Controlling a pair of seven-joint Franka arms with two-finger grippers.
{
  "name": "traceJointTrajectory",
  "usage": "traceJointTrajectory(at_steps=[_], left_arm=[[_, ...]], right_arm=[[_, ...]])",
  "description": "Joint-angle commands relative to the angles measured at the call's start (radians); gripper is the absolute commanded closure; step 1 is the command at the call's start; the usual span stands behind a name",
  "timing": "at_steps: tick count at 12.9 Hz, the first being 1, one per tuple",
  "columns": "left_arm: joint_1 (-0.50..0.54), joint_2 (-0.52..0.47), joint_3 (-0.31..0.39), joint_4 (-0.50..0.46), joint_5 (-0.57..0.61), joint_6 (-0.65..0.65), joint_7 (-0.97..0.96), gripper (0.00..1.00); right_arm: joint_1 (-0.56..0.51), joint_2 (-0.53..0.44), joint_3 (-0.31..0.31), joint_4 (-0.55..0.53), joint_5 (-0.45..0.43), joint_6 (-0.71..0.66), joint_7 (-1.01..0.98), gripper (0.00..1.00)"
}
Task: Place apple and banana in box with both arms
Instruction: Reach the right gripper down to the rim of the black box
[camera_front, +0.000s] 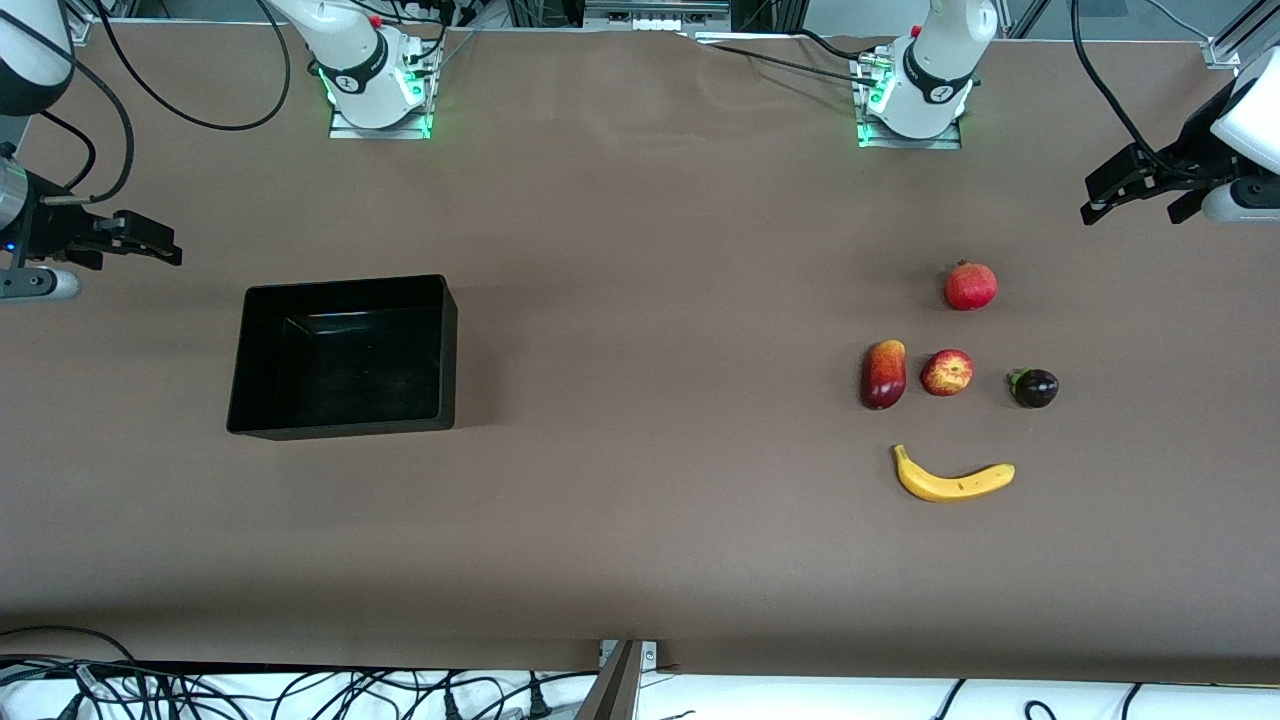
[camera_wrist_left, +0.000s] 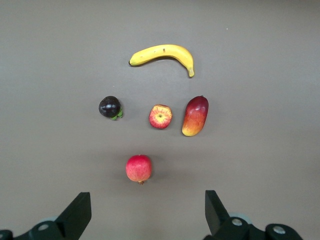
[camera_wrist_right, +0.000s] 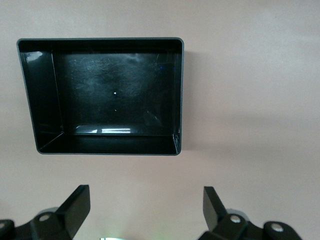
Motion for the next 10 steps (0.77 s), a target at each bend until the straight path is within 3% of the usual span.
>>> traceJointTrajectory(at_steps=[1, 5, 10], left_arm=[[-0.003, 0.009, -0.004, 0.021, 0.023, -0.002, -0.011, 0.0], [-0.003, 0.009, -0.004, 0.021, 0.023, -0.002, -0.011, 0.0], [-0.003, 0.009, -0.004, 0.021, 0.023, -0.002, -0.011, 0.0]], right_arm=[[-0.006, 0.068, 0.003, 0.041, -0.017, -0.007, 0.004, 0.0], [-0.033, 0.195, -0.026, 0.018, -0.029, 0.042, -0.001, 0.0], [-0.033, 0.24, -0.028, -0.212, -0.036, 0.437, -0.001, 0.0]])
